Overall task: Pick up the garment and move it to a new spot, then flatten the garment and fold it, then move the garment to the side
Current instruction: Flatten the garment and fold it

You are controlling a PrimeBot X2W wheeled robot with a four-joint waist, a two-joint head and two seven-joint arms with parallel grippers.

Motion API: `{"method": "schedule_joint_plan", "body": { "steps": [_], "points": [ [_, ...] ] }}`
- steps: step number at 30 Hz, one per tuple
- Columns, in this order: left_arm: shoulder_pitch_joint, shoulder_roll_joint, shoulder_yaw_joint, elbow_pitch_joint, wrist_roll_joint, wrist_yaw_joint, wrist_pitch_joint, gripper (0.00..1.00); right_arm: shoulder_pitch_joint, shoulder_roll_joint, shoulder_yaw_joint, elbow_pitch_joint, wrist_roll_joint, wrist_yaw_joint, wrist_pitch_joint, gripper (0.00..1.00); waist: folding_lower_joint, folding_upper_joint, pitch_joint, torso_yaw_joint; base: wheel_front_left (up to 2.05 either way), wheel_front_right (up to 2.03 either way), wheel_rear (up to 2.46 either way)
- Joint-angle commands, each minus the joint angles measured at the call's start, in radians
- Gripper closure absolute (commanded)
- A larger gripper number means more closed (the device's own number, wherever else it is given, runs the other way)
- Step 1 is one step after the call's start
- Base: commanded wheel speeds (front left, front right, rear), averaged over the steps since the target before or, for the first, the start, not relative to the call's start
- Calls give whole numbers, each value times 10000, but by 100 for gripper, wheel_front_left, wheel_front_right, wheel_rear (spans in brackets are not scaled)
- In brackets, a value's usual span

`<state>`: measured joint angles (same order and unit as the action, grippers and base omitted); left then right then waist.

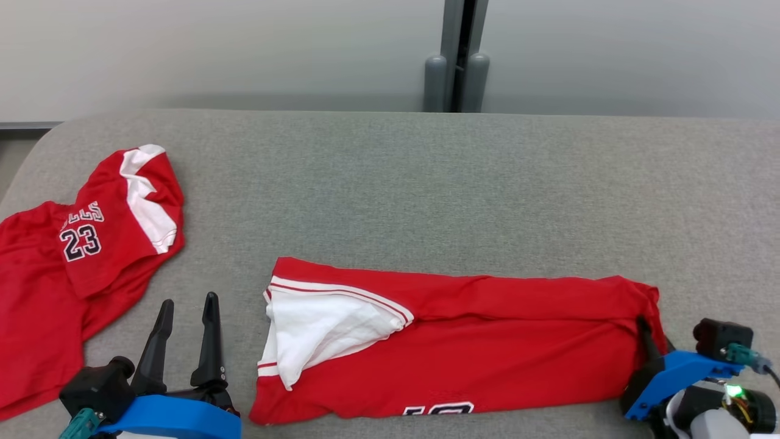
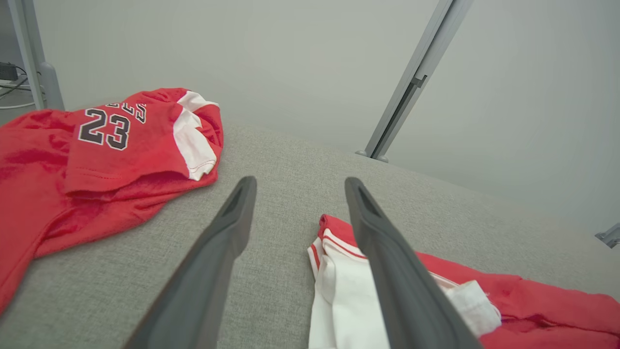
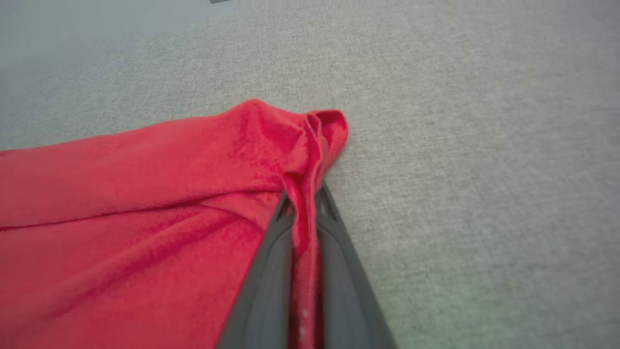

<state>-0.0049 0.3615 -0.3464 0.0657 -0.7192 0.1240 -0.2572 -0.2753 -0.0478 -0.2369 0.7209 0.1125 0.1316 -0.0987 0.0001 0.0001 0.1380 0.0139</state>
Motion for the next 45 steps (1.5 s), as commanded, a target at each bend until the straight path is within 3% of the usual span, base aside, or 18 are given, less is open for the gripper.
{"method": "schedule_joint_plan", "body": {
  "steps": [1,9,13,15,19,26,32,39,40,41,42,45],
  "points": [
    [-83,-29,37,-23,72,60,-49,0,-119,-270,-191,-108,150,-18,-53,100,-1,-1,-31,-165,0,0,0],
    [-206,-116,55,62,163,-6,-67,0,164,-1485,-1412,-1277,423,-13,248,100,-1,-1,-53,-614,0,0,0],
    [-219,-152,12,144,182,-26,-74,0,242,-1227,-1458,-2146,965,-7,621,100,-1,-1,-82,-758,0,0,0],
    [-243,-148,-19,179,232,-47,-74,0,364,-905,-1034,-2616,1274,-7,869,100,-1,-1,-91,-784,0,0,0],
    [-328,-134,-37,197,250,-49,-46,0,449,-212,423,-3775,2950,-7,1447,100,-1,-1,-99,-730,0,0,0],
    [-431,-73,-54,174,254,-40,-8,0,665,-15,3506,-4875,4567,-7,1680,100,-1,-1,-124,-437,0,0,0],
    [-464,-165,-105,224,224,-71,7,0,278,-49,5650,-4185,5293,-7,1117,100,-1,-1,-149,-42,0,0,0],
    [-424,-234,-84,308,215,-89,-23,0,-580,-46,6859,-2585,5612,-7,582,100,-1,-1,-135,144,0,0,0],
    [-433,-247,-86,319,224,-87,-27,0,-706,-45,7010,-2382,5627,-7,526,96,-1,-1,-131,150,0,0,0],
    [-439,-264,-83,327,226,-83,-31,0,-811,-47,7171,-2246,5802,-7,455,56,-1,-1,-124,148,0,0,0],
    [-444,-278,-78,335,224,-82,-34,0,-934,-36,7479,-2224,6001,-7,385,0,-1,-1,-114,140,0,0,0],
    [-459,-304,-120,379,260,-86,-41,0,-1116,-31,8465,-2514,7052,-7,258,0,-1,-1,-99,91,0,0,0]
  ]
}}
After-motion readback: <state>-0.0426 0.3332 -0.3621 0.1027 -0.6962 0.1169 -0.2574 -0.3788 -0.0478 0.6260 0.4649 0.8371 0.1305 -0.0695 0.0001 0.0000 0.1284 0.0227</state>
